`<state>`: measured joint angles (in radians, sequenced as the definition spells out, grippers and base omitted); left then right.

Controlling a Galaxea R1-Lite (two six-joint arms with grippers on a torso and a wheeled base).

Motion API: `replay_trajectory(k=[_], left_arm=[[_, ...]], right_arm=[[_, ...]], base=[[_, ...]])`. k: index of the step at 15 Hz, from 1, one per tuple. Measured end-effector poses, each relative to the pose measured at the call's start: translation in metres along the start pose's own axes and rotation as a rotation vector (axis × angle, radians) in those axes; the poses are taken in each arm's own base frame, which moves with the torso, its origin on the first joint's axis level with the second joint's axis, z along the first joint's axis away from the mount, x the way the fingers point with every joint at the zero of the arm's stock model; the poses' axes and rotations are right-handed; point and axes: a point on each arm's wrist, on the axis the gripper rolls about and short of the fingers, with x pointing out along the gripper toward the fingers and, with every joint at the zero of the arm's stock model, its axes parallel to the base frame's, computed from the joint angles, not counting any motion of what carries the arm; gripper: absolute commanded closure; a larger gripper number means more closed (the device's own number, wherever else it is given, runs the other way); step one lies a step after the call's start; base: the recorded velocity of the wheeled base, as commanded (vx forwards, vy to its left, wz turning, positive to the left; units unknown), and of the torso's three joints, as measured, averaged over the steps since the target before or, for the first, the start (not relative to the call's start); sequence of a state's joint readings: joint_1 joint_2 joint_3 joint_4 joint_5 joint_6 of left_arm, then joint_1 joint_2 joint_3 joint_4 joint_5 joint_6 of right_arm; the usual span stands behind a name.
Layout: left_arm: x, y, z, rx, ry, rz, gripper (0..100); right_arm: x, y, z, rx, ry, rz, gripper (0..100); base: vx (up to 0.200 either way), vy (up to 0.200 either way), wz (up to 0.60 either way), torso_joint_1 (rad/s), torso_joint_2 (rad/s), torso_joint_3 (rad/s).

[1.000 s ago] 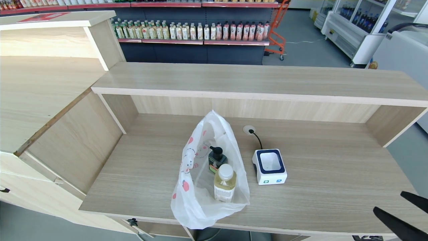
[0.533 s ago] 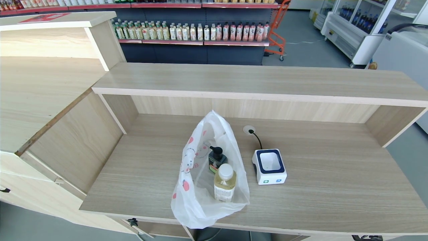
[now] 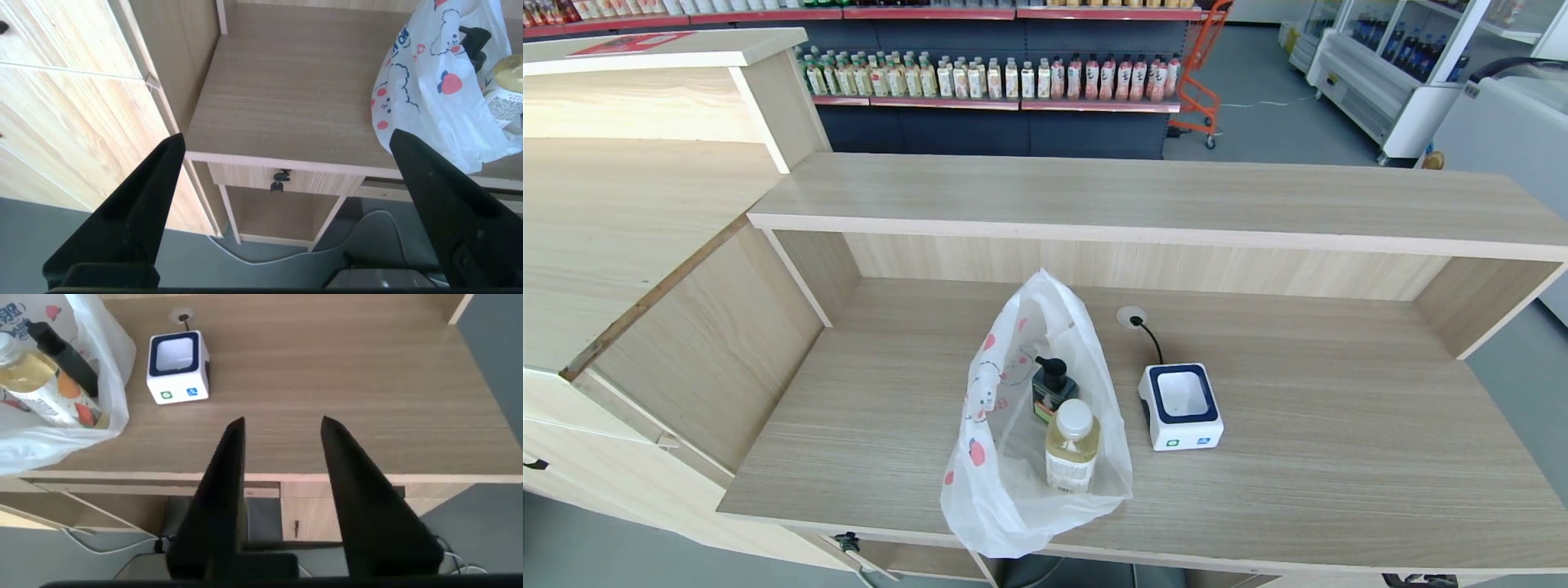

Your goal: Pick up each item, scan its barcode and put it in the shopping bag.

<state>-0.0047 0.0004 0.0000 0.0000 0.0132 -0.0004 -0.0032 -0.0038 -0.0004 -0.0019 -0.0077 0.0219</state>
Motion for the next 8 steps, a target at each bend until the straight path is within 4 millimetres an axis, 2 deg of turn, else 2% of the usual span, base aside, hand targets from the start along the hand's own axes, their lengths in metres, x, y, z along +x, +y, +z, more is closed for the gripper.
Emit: replay_trajectory(k=[6,8], left_arm=[[0.0,0.0,0.0,0.0,0.0,0.0,0],[0.0,0.0,0.0,0.004,0.0,0.0,0]], right_arm=[[-0.0001,0.0,-0.0003,0.003,0.0,-0.002,100],[-0.0001,0.0,-0.0003,0.003,0.0,-0.002,100]], base=[[0.0,0.0,0.0,0.0,0.0,0.0],[0.2,-0.2,0.0,-0.002,0.0,0.002]])
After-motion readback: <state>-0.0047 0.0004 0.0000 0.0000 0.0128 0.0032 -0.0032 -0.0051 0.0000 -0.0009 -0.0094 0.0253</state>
